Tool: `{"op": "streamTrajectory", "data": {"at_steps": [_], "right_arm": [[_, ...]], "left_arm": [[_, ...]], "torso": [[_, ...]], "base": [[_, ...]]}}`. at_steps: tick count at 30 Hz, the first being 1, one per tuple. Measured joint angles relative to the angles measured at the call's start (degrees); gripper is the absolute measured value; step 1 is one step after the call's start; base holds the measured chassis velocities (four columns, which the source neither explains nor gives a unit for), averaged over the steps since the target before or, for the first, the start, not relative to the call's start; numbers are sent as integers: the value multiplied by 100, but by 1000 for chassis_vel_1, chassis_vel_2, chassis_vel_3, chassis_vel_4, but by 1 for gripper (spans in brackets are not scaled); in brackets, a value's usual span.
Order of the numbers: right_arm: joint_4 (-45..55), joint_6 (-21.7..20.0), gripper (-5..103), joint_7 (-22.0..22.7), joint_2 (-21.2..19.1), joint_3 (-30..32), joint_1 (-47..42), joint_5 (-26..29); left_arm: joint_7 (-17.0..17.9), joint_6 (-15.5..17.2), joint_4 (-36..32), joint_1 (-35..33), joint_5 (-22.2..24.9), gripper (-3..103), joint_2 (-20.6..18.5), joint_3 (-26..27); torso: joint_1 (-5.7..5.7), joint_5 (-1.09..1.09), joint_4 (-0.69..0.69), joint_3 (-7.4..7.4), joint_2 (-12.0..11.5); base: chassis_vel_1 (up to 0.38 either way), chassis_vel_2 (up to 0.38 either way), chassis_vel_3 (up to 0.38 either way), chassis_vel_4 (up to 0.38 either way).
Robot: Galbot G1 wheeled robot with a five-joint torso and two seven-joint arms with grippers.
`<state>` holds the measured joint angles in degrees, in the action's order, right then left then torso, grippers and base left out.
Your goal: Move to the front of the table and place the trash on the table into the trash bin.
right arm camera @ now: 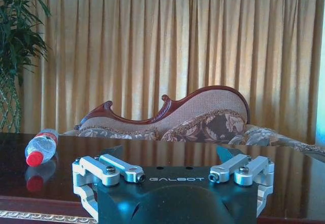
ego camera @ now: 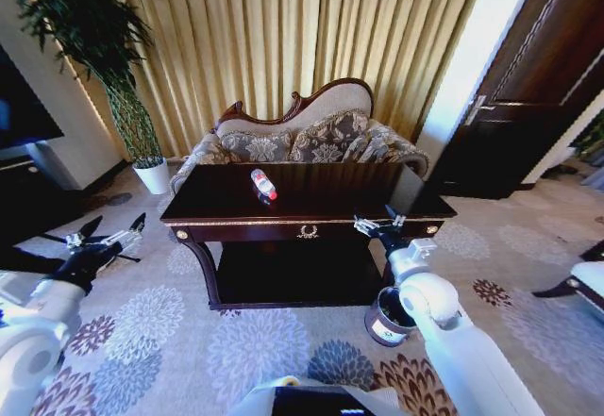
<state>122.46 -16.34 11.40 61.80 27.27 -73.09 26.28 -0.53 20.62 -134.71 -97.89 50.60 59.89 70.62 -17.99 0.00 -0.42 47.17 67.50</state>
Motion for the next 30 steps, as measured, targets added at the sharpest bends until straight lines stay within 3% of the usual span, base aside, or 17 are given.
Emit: {"op": "streamTrajectory", "data": {"at_steps": [30], "right_arm": [[10, -129, 100, 144, -37, -363, 113, 42]], "left_arm": [[-8, 3, 74, 6, 0, 100, -19, -26]], "torso": [[0, 0, -1, 0, -1]], "base": [[-66, 63, 61, -65]]}}
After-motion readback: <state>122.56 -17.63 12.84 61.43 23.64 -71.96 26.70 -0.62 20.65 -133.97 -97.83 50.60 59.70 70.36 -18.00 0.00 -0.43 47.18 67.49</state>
